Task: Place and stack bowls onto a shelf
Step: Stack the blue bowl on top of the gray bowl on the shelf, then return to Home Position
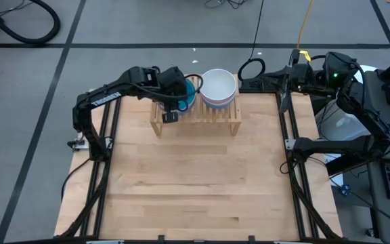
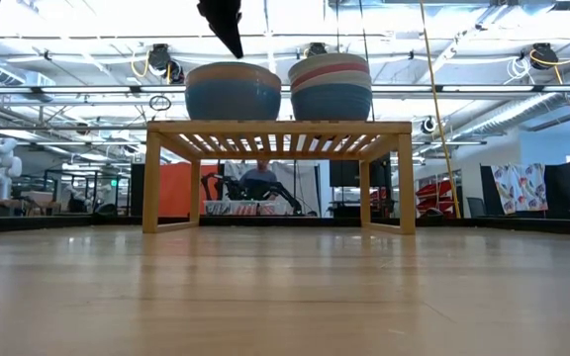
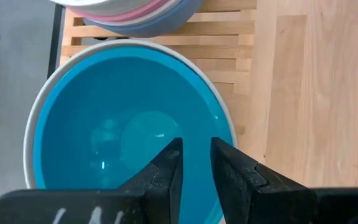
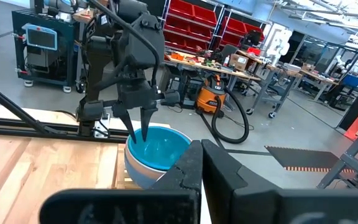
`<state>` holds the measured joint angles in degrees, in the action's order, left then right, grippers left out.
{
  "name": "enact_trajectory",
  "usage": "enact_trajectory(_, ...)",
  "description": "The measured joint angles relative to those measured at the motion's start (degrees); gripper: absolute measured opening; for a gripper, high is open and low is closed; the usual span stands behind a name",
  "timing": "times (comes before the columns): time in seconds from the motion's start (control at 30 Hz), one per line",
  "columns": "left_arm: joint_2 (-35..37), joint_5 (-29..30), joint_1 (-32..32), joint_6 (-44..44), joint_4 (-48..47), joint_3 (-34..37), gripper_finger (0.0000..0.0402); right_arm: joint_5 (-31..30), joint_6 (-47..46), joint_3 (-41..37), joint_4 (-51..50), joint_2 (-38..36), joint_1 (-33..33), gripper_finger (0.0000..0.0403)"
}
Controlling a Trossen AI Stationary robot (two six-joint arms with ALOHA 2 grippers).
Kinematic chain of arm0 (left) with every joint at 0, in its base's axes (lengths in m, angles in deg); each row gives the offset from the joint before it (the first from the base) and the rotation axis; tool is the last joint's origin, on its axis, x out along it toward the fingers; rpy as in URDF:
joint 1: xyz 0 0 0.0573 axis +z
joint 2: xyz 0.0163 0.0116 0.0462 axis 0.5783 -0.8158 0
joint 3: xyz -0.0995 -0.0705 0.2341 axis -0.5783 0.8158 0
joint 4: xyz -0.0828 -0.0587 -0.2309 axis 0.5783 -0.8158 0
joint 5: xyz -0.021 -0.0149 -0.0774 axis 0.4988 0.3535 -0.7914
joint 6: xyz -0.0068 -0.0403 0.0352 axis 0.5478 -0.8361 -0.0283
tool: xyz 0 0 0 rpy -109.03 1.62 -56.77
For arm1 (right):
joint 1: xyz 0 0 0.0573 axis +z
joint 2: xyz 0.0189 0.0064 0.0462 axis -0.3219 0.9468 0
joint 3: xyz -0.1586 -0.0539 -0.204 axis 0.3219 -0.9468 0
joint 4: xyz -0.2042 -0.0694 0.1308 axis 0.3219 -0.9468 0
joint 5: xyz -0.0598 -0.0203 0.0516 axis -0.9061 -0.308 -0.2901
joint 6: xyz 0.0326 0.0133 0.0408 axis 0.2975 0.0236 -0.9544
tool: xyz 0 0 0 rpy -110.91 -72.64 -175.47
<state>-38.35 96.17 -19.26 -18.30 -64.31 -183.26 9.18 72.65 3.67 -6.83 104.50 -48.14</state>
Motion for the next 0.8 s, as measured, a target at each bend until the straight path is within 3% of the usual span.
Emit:
enact_trajectory(0.23, 0.7, 0.0, -0.1, 1.8, 0.1, 0.0, 0.0088, 0.0, 0.0, 0.0, 0.0, -0.3, 0.0, 0.0)
enact_trajectory(0.63, 12.8, 0.0, -0.4, -4.8, 0.4, 0.0, 0.0088, 0.0, 1.8, 0.0, -3.1, -1.8, 0.0, 0.0)
enact_trajectory(0.8, 19.6, 0.1, -0.4, -8.8, -0.4, 0.0, 0.0088, -6.5, 2.2, 0.0, -5.4, -4.9, 0.0, 0.0)
